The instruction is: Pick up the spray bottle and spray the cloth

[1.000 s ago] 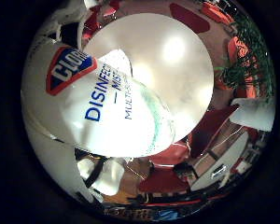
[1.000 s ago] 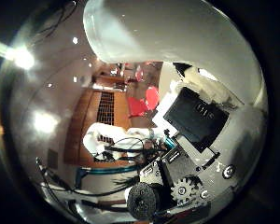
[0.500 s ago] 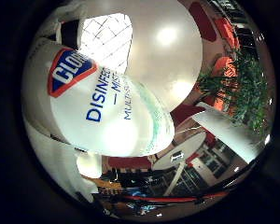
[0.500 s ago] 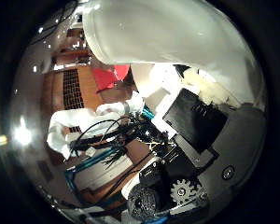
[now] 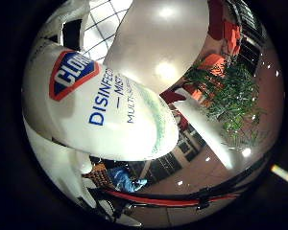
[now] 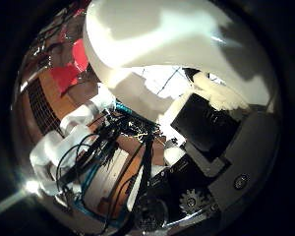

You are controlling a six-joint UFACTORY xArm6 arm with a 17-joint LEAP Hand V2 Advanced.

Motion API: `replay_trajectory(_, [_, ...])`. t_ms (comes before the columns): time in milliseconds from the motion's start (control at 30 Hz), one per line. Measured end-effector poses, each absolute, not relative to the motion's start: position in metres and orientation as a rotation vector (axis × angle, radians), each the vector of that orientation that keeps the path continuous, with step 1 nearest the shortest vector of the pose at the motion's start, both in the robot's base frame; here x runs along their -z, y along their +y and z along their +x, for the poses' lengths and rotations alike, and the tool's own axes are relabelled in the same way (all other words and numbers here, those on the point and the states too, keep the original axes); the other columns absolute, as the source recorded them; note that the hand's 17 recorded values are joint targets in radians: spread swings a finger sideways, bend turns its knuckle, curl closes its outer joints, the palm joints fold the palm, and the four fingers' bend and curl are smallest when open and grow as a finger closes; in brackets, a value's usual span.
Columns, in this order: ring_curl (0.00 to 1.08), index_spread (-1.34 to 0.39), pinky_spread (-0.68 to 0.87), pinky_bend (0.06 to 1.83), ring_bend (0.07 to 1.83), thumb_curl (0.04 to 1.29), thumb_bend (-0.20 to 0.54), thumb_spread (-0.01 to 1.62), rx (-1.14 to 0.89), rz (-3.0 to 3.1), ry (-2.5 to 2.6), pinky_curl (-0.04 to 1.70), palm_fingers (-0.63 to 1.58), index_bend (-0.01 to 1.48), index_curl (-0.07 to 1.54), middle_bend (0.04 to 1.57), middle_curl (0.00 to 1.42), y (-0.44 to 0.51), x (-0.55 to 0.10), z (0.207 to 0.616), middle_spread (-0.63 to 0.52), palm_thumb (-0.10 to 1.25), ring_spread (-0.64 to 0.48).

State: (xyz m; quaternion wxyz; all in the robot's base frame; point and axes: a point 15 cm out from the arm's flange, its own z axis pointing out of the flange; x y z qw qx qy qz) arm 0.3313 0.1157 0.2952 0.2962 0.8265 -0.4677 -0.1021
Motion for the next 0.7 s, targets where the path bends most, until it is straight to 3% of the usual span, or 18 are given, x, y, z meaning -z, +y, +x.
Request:
replay_trajectory(333, [0.74, -0.23, -0.17, 1.08, 1.39, 0.83, -0.015, 0.95, 0.262, 2.173, -1.230, 1.34, 1.12, 1.16, 0.81, 1.39, 0.75, 0.134, -0.268, 0.346, -0.13, 0.91, -0.20])
replay_trajectory(700, [0.75, -0.23, -0.18, 1.08, 1.39, 0.83, -0.015, 0.95, 0.250, 2.194, -1.259, 1.34, 1.12, 1.16, 0.81, 1.39, 0.75, 0.136, -0.280, 0.362, -0.14, 0.91, -0.21])
